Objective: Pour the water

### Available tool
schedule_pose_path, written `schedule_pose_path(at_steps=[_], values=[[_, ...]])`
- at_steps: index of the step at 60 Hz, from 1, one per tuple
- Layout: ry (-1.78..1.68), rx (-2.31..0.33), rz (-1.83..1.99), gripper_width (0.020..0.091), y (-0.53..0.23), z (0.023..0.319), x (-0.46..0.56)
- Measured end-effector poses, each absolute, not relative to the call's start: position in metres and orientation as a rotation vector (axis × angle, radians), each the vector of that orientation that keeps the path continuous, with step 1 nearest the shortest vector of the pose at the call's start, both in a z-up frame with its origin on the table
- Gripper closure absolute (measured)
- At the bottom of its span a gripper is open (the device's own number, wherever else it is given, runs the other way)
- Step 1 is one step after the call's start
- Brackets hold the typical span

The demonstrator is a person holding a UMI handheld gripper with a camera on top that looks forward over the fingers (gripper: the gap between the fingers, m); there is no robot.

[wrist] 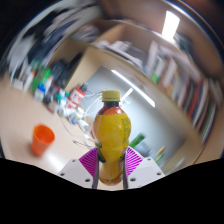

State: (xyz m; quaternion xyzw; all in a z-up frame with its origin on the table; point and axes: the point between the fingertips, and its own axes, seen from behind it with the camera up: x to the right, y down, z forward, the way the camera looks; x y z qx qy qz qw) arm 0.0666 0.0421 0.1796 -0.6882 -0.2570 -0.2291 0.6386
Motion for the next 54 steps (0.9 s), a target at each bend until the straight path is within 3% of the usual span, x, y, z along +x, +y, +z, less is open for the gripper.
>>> schedule_pose_path(at_steps=[4, 8, 12, 29, 39, 47, 54], values=[[-0.324, -1.657, -0.155, 0.0766, 0.032, 0.144, 0.058], [-0.165, -1.689, 0.086, 0.0764, 0.024, 0.154, 0.064], [-0.08, -1.718, 0.207, 0.0764, 0.02, 0.136, 0.065], [-0.062, -1.789, 0.167, 0.0747, 0.024, 0.072, 0.09], [-0.153, -1.733, 0.091, 0.073, 0.022, 0.074, 0.085], [-0.16, -1.74, 0.058, 0.0571, 0.02, 0.076, 0.086], [-0.158, -1.736, -0.003, 0.0258, 0.009, 0.077, 0.098]])
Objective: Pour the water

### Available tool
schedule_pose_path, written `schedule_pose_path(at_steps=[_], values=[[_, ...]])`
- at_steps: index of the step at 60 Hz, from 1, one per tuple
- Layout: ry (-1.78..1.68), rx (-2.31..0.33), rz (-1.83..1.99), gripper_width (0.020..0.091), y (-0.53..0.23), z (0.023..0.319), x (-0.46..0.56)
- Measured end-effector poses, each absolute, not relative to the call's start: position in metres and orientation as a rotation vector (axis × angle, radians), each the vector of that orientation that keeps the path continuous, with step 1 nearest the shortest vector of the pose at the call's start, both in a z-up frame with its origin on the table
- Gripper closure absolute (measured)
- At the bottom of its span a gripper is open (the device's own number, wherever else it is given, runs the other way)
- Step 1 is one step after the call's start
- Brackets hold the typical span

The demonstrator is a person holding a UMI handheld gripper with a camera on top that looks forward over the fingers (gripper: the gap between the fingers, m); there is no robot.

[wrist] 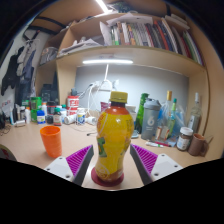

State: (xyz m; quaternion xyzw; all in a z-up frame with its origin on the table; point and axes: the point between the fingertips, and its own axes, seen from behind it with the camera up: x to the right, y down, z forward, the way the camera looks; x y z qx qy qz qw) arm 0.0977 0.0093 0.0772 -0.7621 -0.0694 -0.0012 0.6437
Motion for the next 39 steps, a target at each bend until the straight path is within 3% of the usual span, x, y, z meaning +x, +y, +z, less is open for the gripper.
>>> schedule_pose_path(at_steps=[39], values=[[-0.094, -1.703, 0.089, 0.0255, -0.24, 0.075, 0.085]])
